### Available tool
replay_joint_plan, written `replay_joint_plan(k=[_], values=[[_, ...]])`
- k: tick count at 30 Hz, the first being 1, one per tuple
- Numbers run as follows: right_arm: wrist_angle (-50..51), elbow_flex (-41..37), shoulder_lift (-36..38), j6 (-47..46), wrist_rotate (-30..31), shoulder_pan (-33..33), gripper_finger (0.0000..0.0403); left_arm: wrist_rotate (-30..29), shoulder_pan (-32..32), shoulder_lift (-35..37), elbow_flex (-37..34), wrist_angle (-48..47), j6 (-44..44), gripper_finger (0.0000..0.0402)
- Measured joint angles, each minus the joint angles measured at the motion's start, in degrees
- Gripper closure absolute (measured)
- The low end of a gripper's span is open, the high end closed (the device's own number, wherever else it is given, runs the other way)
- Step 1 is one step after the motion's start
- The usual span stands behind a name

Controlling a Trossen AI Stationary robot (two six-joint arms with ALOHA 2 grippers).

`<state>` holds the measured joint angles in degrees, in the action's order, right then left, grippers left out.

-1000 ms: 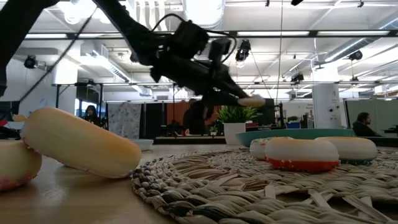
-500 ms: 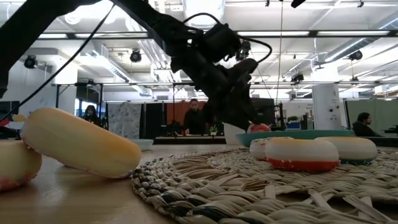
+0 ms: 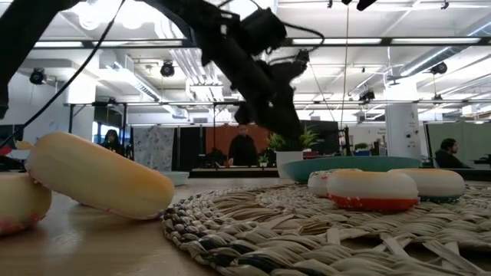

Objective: Pick & Place donuts
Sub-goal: Put the small yellow donut on the green plate

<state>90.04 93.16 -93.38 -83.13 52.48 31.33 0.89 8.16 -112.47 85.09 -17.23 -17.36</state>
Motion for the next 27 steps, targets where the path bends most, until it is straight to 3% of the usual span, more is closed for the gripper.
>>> replay_joint_plan(k=[7, 11, 17, 22, 27], values=[[-0.9, -3.0, 0.0, 18.7, -6.6, 0.8, 0.0234, -1.2, -2.4, 11.3, -4.2, -7.9, 8.4, 0.0301], [-9.2, -6.9, -0.4, 34.6, -16.0, 2.3, 0.0234, -2.5, -4.5, 20.1, -13.3, -6.6, 7.7, 0.0301], [-27.8, -13.0, -4.0, 54.2, -31.4, 6.8, 0.0234, -5.3, -9.4, 34.3, -30.9, 4.4, 3.5, 0.0301], [-31.0, -11.3, -10.3, 53.2, -33.3, 10.2, 0.0234, -12.1, -13.4, 44.1, -41.1, 9.1, 0.1, 0.0301], [-31.9, -5.2, -17.8, 50.4, -35.3, 12.1, 0.0234, -15.9, -15.5, 50.6, -46.7, 8.4, 0.0, 0.0301]])
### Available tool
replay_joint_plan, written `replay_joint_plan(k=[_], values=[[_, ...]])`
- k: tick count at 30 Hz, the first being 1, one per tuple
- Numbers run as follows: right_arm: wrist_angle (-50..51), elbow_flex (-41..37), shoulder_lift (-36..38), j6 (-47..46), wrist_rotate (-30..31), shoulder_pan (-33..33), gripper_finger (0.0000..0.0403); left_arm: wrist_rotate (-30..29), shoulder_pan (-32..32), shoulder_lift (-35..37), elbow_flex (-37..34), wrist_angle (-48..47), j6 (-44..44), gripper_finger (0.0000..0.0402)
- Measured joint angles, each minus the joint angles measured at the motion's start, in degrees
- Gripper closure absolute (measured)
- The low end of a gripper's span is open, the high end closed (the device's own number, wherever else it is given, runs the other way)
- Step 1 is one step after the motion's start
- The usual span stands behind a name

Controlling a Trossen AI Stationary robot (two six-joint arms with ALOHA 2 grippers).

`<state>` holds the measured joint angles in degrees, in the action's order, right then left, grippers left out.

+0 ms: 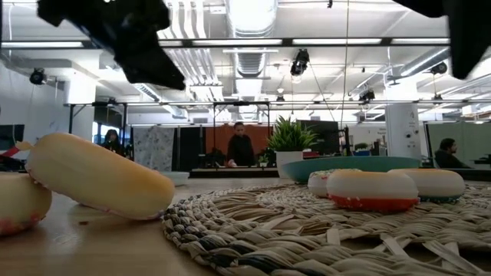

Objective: Pick & Place donuts
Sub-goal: Put the small yellow donut on the green plate

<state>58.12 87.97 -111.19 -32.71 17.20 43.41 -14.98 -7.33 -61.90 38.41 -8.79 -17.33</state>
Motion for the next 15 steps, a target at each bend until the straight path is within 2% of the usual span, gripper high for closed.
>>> replay_joint_plan(k=[6, 10, 15], values=[[1.0, 8.8, -8.6, -5.0, -8.3, 1.0, 0.0234, -0.3, 0.0, 3.4, -2.7, 0.2, 0.2, 0.0301], [4.9, 14.7, -12.5, -11.1, -8.2, 1.5, 0.0234, -0.2, 0.0, 3.8, -2.9, 0.4, 1.1, 0.0301], [5.0, 17.5, -15.6, -15.4, -8.2, 2.4, 0.024, -0.2, 0.0, 3.6, -2.9, 0.3, 1.8, 0.0301]])
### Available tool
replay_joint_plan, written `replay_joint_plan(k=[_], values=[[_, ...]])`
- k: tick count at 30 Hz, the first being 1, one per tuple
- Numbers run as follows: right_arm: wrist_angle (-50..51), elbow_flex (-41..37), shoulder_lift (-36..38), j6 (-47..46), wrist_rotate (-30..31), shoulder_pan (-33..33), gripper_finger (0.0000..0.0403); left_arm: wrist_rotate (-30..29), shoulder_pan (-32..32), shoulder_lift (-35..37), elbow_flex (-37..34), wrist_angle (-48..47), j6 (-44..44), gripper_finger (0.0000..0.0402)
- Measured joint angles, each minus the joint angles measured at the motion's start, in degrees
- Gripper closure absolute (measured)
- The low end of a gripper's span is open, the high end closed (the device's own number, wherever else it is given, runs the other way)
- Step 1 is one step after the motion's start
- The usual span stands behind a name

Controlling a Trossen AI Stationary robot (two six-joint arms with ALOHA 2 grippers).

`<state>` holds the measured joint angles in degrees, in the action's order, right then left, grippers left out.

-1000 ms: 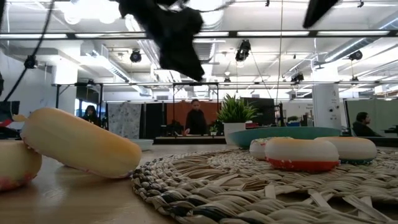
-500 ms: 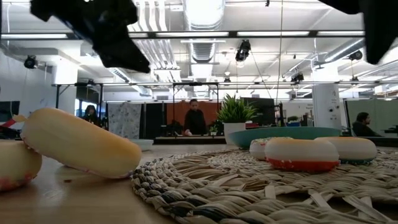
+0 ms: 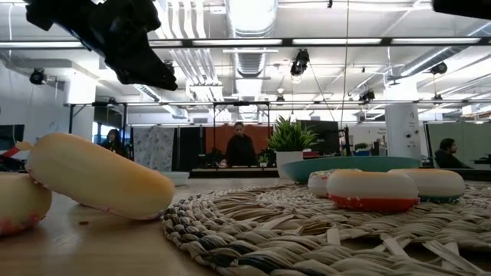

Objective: Pick & Place donuts
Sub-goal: Put the small yellow donut on the green plate

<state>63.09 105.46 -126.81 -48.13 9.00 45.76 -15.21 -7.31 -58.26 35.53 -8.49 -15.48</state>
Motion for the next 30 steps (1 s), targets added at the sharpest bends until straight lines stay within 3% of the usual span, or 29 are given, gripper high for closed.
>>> replay_joint_plan(k=[11, 24, 30], values=[[2.6, 0.9, -1.5, -4.4, 1.8, -0.1, 0.0272, 0.1, 0.0, -0.1, 0.0, 0.1, 0.1, 0.0301], [2.3, -1.7, -1.6, -4.4, 3.4, 0.2, 0.0244, 0.1, 0.0, -0.1, 0.1, 0.9, -1.0, 0.0301], [-0.1, -2.2, -1.6, -4.4, 3.3, 0.1, 0.0257, 0.1, 0.0, -0.1, 0.1, 0.9, -1.0, 0.0301]])
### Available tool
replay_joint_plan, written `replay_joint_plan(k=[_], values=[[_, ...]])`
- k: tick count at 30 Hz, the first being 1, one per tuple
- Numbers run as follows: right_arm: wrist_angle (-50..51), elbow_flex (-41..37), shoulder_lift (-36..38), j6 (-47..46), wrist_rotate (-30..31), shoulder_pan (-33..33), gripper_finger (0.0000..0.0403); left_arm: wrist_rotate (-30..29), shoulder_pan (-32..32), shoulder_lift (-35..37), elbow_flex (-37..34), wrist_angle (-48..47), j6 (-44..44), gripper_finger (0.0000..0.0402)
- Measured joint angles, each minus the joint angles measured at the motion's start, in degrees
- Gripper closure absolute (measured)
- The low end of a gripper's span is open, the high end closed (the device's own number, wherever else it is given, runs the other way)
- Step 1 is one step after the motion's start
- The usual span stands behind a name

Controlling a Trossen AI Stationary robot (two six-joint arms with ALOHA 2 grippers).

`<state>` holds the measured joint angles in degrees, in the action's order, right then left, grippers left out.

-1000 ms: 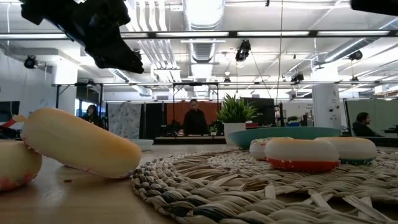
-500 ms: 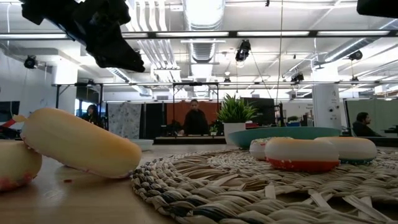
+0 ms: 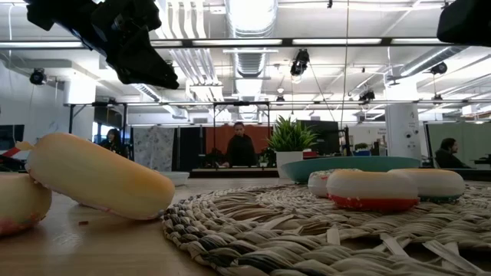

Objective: Pick & Place donuts
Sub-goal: Put the small yellow donut on the green plate

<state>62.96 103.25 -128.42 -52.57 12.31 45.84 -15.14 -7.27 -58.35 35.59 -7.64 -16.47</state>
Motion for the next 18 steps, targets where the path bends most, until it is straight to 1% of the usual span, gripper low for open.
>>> replay_joint_plan(k=[6, 14, 18], values=[[-3.0, -0.9, 0.0, -2.1, -0.4, 0.0, 0.0286, 0.0, 0.0, 0.0, 0.0, 0.0, 0.0, 0.0301], [-3.2, -2.4, 0.0, -7.3, -0.5, -0.2, 0.0318, 0.0, 0.0, 0.0, 0.0, 0.0, 0.0, 0.0301], [-2.6, -2.5, 0.0, -12.4, -0.4, -0.4, 0.0341, 0.0, 0.0, 0.0, 0.0, 0.0, 0.0, 0.0301]])
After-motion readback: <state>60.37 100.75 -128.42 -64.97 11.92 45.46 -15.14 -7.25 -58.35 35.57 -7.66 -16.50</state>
